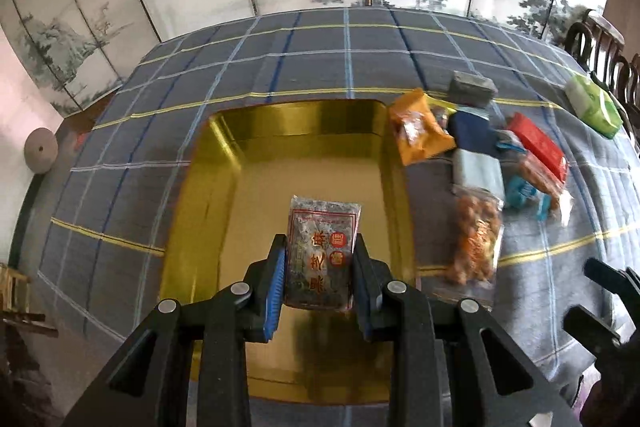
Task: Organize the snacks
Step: 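Carry the cake box with the left gripper over the gold tray and release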
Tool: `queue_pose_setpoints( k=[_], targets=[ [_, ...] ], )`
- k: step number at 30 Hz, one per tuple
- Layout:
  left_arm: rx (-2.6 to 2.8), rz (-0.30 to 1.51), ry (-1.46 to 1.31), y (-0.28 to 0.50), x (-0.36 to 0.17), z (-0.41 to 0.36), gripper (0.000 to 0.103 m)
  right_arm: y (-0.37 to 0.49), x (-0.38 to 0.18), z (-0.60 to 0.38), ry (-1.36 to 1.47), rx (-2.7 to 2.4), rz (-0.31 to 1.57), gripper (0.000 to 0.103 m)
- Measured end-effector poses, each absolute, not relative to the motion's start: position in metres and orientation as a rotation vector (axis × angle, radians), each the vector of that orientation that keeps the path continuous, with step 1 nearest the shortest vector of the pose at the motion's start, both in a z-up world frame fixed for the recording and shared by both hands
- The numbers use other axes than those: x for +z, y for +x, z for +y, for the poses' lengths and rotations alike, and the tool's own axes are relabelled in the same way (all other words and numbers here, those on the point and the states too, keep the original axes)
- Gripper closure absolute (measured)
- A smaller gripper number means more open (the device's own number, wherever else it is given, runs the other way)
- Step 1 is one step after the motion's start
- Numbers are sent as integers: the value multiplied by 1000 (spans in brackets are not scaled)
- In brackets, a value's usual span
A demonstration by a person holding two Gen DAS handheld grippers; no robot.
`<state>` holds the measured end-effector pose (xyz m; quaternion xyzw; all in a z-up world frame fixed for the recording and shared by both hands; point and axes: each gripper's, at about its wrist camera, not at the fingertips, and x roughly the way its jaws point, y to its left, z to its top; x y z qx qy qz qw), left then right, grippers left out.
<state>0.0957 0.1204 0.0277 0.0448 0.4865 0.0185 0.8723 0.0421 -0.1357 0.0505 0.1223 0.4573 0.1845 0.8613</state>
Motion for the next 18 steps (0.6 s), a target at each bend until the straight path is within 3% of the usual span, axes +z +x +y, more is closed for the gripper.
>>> queue_pose_setpoints(
  k=[8, 13, 18],
  targets=[
    [36, 1041, 86, 110, 19, 142, 77, 92, 35, -87, 265, 354, 1059, 11],
    [28, 1053, 61, 117, 12, 157, 76, 108, 26, -70, 235, 308, 1109, 21],
    [22, 1048, 59, 123, 10, 164, 76, 112, 19, -61, 217, 274, 1129, 22]
  ],
)
